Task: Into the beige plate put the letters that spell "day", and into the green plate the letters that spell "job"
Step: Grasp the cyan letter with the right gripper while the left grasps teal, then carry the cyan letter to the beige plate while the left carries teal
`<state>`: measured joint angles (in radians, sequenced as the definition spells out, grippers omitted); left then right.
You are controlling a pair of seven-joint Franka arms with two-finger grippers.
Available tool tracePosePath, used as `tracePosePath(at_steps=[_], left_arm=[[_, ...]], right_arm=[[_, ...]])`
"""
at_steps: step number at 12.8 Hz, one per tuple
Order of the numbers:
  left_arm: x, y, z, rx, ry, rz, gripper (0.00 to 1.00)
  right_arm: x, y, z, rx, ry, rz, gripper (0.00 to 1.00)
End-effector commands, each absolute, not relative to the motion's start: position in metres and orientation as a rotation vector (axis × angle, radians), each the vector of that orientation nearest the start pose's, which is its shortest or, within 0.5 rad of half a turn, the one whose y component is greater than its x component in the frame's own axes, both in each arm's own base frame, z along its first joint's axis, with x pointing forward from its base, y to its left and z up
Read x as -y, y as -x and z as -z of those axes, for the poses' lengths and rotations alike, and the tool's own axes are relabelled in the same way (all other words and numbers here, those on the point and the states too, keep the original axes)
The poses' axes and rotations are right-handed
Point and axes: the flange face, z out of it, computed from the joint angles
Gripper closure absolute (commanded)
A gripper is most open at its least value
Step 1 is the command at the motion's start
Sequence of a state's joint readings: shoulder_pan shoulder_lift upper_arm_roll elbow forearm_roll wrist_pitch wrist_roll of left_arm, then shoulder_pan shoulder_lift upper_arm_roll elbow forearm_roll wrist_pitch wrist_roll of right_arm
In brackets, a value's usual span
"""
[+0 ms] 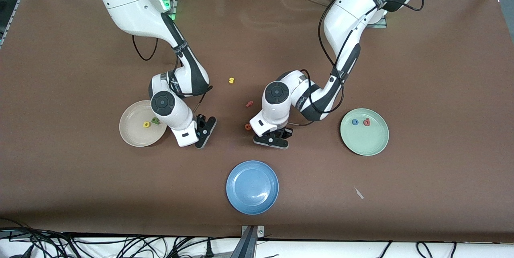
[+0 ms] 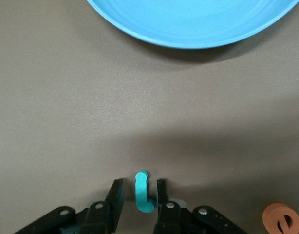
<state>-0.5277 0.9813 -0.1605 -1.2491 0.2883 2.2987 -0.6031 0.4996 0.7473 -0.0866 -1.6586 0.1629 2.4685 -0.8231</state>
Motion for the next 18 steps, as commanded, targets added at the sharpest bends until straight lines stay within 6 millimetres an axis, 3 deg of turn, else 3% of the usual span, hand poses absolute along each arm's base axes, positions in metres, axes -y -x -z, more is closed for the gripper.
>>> tracePosePath(at_steps=[1,2,7,10,15,18], left_arm=[[0.454,-0.613,-0.176,-0.303,3.095,0.193,0.7],[0.454,-0.613,-0.177,-0.302,3.096,0.195,0.77],[0.454,-0.613,-0.177,-0.301,3.097,0.194,0.89],[0.455,-0.612,-0.177,-0.312,3.097,0.193,1.0],[0.453,-0.614,-0.178,-0.298,3.1,0.194,1.0],[0.451,-0.619,-0.196,-0.283,3.107,0.215,1.0]], right_arm=[[-0.288,-0.627,-0.175,1.658,2.606,0.105,0.88],[-0.288,-0.627,-0.175,1.656,2.606,0.106,0.89],[-0.288,-0.627,-0.176,1.654,2.607,0.108,1.0],[-0.289,-0.627,-0.177,1.644,2.61,0.103,1.0],[-0.288,-0.633,-0.192,1.624,2.598,0.029,1.0],[-0.283,-0.643,-0.225,1.535,2.63,-0.075,1.0]])
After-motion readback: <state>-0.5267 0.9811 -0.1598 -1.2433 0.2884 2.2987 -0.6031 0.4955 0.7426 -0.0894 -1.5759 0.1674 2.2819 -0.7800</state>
